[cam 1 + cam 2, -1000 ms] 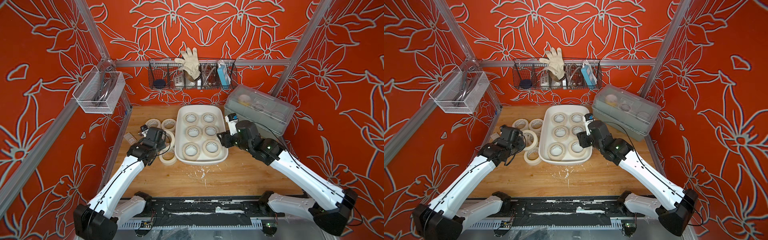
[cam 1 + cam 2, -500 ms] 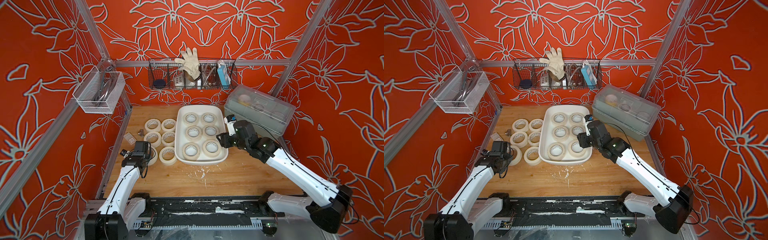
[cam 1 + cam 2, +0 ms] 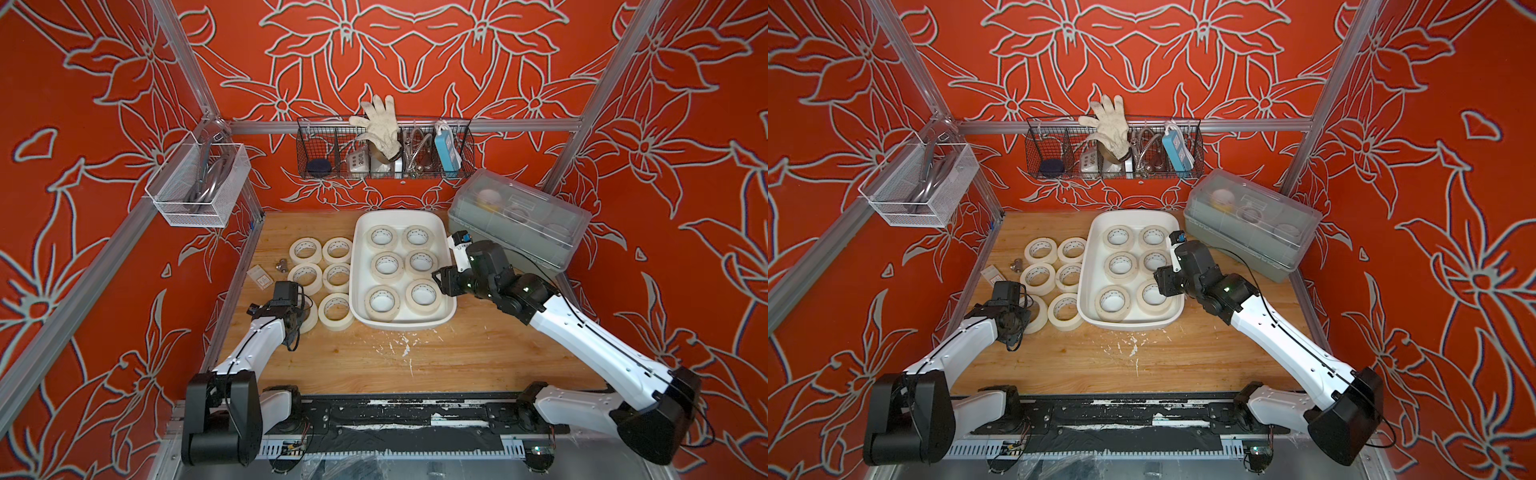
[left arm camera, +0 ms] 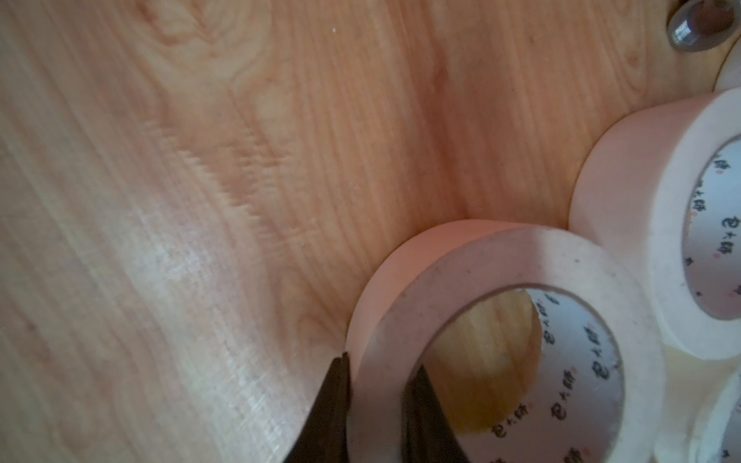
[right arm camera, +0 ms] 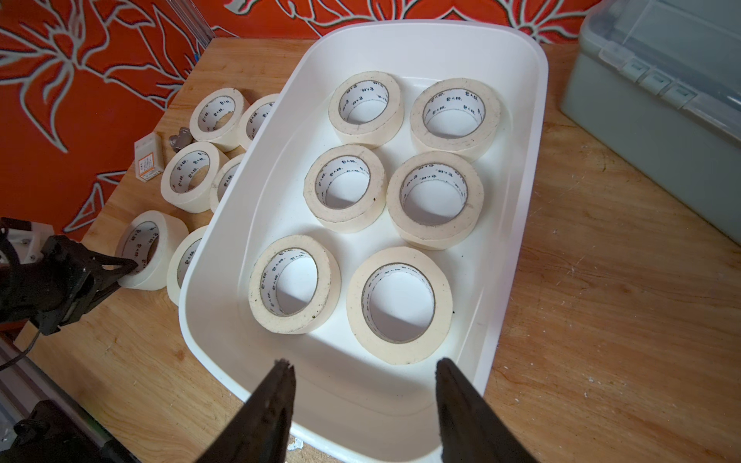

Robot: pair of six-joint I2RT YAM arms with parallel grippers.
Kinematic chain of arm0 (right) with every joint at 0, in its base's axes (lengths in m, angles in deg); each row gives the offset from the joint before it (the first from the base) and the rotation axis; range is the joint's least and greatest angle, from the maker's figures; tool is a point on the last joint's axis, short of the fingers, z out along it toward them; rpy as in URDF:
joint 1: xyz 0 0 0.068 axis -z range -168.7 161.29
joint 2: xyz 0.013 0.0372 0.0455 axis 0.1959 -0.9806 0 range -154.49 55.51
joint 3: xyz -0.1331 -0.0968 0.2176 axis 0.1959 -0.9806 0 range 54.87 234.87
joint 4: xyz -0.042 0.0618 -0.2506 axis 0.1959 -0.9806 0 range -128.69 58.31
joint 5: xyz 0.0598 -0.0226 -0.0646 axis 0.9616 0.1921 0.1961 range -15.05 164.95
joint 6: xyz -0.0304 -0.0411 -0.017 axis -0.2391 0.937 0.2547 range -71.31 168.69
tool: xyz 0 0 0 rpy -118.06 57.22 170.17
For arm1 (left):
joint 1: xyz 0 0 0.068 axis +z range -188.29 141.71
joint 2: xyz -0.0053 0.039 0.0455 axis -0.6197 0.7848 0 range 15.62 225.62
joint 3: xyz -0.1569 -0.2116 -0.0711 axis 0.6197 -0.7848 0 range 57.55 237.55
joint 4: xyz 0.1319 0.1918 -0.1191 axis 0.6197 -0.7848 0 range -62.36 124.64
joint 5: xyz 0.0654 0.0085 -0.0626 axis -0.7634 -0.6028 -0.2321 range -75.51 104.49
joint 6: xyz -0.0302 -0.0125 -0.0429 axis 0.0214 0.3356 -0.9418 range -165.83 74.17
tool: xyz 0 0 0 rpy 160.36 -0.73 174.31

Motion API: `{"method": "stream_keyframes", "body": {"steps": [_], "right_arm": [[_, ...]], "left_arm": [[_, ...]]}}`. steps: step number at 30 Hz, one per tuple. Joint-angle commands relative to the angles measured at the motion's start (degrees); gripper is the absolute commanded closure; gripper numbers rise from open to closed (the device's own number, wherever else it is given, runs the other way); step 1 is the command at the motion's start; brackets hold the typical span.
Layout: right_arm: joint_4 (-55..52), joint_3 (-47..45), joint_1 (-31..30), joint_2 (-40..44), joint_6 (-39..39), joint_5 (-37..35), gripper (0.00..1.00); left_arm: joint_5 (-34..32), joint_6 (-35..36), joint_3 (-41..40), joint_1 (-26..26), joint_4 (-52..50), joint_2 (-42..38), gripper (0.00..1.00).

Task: Take out the art tape in the storage box
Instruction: Place the art tape at the center of the board.

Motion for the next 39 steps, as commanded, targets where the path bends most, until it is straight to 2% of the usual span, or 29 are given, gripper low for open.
{"method": "stream_keyframes", "body": {"steps": [1,2,9,18,24,25,28,32,37,39], "right_arm": [[0.1,-0.8,0.5,0.1,-0.4,0.5,0.40],[0.1,-0.8,0.5,0.1,-0.5,0.6,0.40],[0.1,-1.1,0.8,0.6,-0.8,1.3,0.40],[-0.7,-1.4,1.1,1.9,-0.1,1.2,0.40],[-1.0,-2.0,1.5,3.3,0.5,0.5,0.39],[-0.9,-1.9,1.5,3.3,0.6,0.6,0.39],[-1.1,-2.0,1.7,3.4,0.9,0.6,0.39],[-1.0,-2.4,2.0,3.7,1.5,0.8,0.39],[-0.3,-3.6,2.5,3.7,2.3,1.4,0.37],[-0.3,-3.8,2.8,3.6,2.4,1.4,0.34]], "left_arm": [[0.6,0.0,1.0,0.6,3.5,1.3,1.00],[0.8,0.0,1.1,0.7,3.7,1.8,1.00],[1.9,-0.2,2.0,0.9,4.0,4.0,0.78],[2.3,3.4,4.3,0.9,1.7,3.5,0.36],[4.0,8.2,8.5,0.9,-3.1,-0.7,0.04],[5.1,9.3,9.4,0.9,-4.0,-1.6,0.01],[7.9,11.5,12.5,0.6,-6.8,-3.9,0.01],[6.5,13.9,16.9,-2.3,-10.9,-7.1,0.01],[1.5,17.8,25.8,-11.0,-17.1,-8.2,0.01],[0.1,18.5,29.2,-15.0,-18.6,-7.6,0.01]]}}
